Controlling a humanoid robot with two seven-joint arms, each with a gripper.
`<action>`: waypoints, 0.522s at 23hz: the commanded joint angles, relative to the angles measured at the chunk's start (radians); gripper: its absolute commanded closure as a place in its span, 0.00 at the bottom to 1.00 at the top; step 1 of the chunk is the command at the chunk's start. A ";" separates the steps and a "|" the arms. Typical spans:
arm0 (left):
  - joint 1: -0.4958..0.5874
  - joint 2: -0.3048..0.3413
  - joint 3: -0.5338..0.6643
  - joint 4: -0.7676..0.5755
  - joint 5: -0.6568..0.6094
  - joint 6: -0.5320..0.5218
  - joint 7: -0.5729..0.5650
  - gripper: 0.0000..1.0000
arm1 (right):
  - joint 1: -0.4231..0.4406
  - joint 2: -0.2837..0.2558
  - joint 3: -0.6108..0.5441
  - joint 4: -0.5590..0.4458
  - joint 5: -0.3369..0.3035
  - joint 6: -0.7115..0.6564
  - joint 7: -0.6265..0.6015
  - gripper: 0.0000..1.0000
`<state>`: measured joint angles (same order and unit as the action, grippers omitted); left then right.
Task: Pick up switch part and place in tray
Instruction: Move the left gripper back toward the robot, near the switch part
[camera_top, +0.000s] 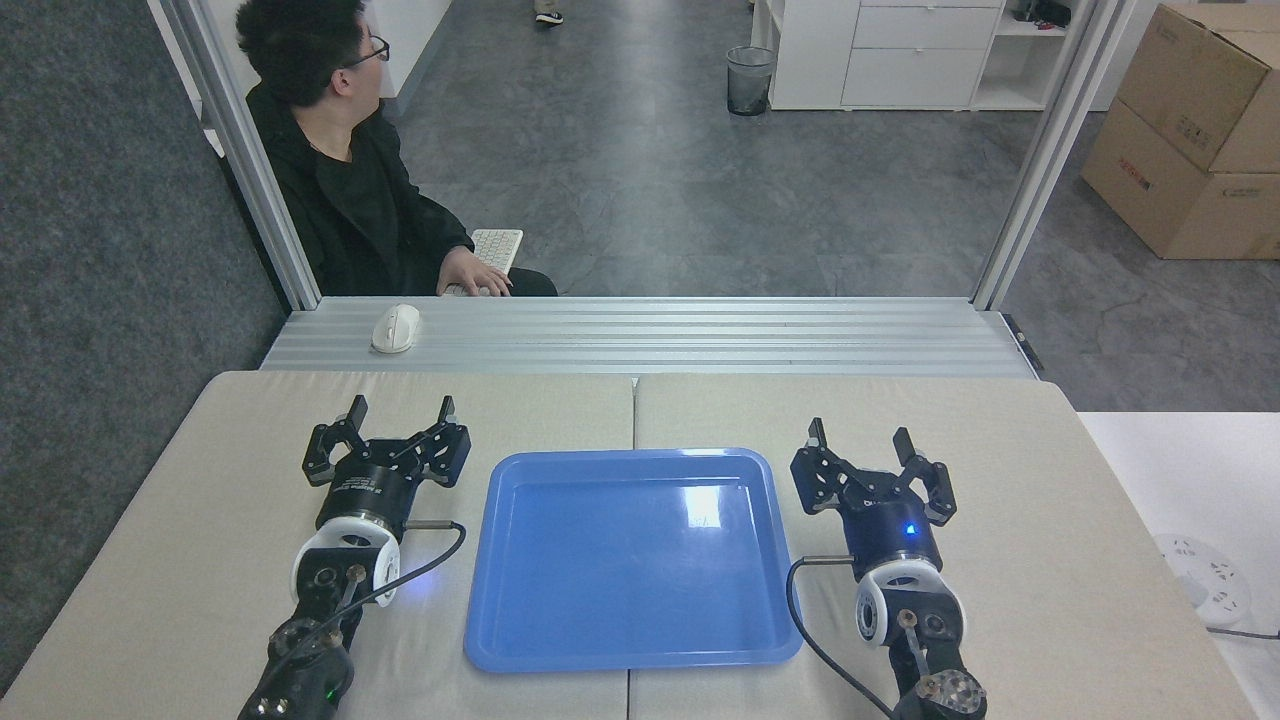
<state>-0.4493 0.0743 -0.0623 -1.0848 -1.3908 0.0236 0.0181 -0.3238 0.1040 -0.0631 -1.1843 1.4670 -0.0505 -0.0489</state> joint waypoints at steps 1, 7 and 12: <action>-0.052 0.035 -0.005 0.266 0.001 -0.002 0.025 0.00 | 0.000 0.000 0.000 0.000 -0.002 0.000 0.000 0.00; -0.057 0.071 -0.002 0.350 0.003 -0.002 0.059 0.00 | 0.000 0.000 0.000 0.000 -0.007 0.000 0.000 0.00; -0.074 0.075 -0.004 0.413 0.001 -0.002 0.059 0.00 | 0.000 0.000 0.000 0.000 -0.007 0.000 -0.002 0.00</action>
<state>-0.4997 0.1146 -0.0642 -0.8700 -1.3891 0.0215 0.0745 -0.3238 0.1040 -0.0630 -1.1843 1.4618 -0.0504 -0.0492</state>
